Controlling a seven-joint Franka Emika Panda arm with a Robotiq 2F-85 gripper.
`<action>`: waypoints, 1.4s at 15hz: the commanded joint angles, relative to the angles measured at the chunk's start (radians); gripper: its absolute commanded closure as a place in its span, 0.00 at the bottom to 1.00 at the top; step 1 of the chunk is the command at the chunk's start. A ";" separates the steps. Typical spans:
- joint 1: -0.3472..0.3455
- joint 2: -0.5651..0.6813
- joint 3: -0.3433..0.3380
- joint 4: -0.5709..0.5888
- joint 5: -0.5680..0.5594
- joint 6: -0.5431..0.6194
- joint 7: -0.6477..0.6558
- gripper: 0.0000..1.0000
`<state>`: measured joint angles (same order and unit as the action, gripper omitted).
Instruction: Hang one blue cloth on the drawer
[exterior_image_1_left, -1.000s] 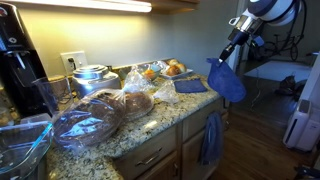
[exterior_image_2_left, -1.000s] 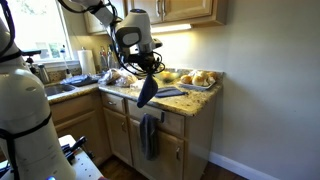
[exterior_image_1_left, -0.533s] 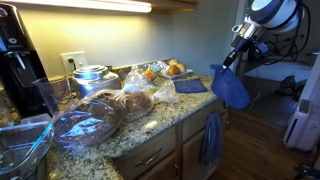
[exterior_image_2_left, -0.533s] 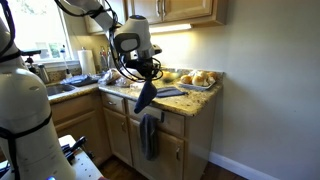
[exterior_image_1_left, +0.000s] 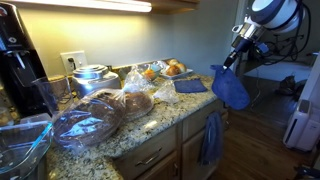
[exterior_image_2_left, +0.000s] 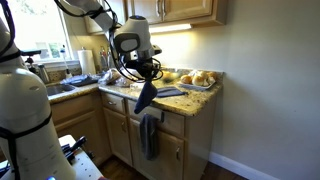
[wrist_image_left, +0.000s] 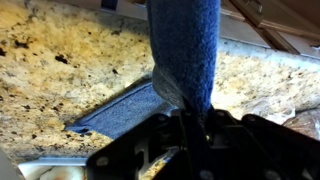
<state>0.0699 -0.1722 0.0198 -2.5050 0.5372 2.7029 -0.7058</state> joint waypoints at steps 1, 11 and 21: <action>0.023 -0.070 -0.030 -0.084 -0.025 0.009 0.024 0.93; 0.023 -0.149 -0.072 -0.244 -0.059 -0.015 0.037 0.93; 0.078 -0.085 -0.172 -0.287 0.199 0.085 -0.252 0.93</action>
<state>0.1054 -0.2455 -0.1121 -2.7666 0.6398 2.7437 -0.8310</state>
